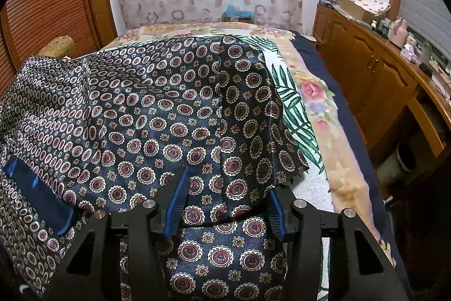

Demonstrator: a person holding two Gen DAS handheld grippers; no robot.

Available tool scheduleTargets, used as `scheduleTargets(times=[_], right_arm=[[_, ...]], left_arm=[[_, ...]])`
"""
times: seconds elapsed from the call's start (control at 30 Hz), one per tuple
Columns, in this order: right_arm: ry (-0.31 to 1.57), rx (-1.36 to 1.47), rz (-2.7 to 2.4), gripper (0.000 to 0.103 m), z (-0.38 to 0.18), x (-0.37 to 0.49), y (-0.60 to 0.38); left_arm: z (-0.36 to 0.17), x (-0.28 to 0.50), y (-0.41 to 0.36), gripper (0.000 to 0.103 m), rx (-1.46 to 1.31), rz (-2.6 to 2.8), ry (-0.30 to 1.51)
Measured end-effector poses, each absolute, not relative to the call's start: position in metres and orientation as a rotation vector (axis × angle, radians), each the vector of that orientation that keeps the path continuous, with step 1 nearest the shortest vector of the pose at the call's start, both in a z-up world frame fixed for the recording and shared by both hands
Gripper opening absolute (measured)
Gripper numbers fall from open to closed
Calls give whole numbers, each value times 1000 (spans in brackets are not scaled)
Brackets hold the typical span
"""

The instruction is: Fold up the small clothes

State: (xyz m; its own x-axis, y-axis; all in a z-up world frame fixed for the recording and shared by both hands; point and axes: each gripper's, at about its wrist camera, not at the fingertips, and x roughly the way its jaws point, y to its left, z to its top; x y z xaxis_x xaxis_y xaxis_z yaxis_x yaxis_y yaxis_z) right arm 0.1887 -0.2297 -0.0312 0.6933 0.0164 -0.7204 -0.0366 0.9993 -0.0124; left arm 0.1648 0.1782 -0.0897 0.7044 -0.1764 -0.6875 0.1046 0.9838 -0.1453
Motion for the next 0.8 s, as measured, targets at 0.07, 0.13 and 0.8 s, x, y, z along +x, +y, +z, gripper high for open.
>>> scheduleTargets(times=[0.07, 0.13, 0.8], right_arm=[[804, -27, 29, 53, -31, 189, -230], [804, -27, 29, 53, -31, 189, -230], [795, 24, 49, 36, -30, 188, -237]], left_arm=[[-92, 169, 187, 57, -104, -122, 774], [-96, 174, 190, 55, -119, -123, 781], [-93, 207, 176, 14, -10, -68, 787]])
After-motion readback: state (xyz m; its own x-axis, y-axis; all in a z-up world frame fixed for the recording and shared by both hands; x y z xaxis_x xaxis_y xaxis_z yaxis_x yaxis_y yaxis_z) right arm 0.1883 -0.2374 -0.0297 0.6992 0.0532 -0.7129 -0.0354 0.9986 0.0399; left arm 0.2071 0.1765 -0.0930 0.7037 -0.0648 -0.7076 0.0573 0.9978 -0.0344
